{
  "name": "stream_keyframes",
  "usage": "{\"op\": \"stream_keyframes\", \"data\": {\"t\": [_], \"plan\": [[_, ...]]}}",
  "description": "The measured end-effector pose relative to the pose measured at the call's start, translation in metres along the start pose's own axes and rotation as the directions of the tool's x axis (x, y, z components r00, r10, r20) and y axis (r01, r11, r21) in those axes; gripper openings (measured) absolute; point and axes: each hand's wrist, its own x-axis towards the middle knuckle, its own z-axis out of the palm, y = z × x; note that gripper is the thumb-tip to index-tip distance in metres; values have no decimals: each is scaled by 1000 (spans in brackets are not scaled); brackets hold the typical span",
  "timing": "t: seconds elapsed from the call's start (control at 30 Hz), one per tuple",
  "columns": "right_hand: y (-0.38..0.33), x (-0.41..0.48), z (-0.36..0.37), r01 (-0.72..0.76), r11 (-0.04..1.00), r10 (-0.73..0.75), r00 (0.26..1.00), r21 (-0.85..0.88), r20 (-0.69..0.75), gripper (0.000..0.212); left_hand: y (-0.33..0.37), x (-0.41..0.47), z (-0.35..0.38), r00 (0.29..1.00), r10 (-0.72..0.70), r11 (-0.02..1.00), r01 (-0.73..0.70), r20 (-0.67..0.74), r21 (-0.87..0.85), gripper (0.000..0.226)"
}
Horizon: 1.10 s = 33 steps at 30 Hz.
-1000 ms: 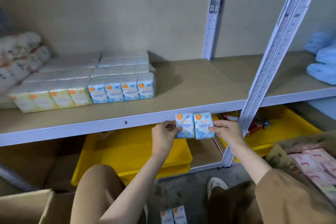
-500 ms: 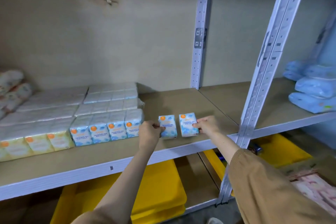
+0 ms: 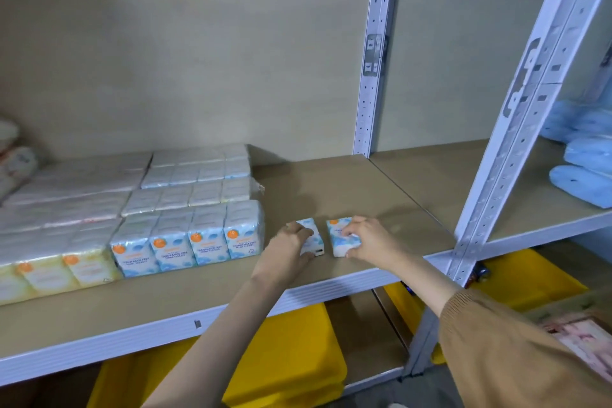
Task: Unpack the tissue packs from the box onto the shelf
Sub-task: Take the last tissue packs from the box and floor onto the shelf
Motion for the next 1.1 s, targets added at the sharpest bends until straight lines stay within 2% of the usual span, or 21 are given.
{"op": "stream_keyframes", "data": {"t": [0.1,0.47,0.7,0.9,1.1], "plan": [[-3,10,5,11,1000,-11,999,-14,-35,43,0,7,8,999,-13,995,10,31,96,44],[-16,45,14,82,996,-78,993,38,-89,43,-6,24,8,991,-116,988,122,-62,96,40],[-14,47,17,87,995,-82,991,45,-110,41,-5,25,8,991,-112,988,120,-77,100,40],[-15,46,13,80,997,-80,994,-7,-71,41,-4,23,5,992,-110,985,116,-55,131,41],[-23,10,7,96,994,-101,988,-50,-117,40,11,-7,1,995,-55,979,71,-88,191,40]]}}
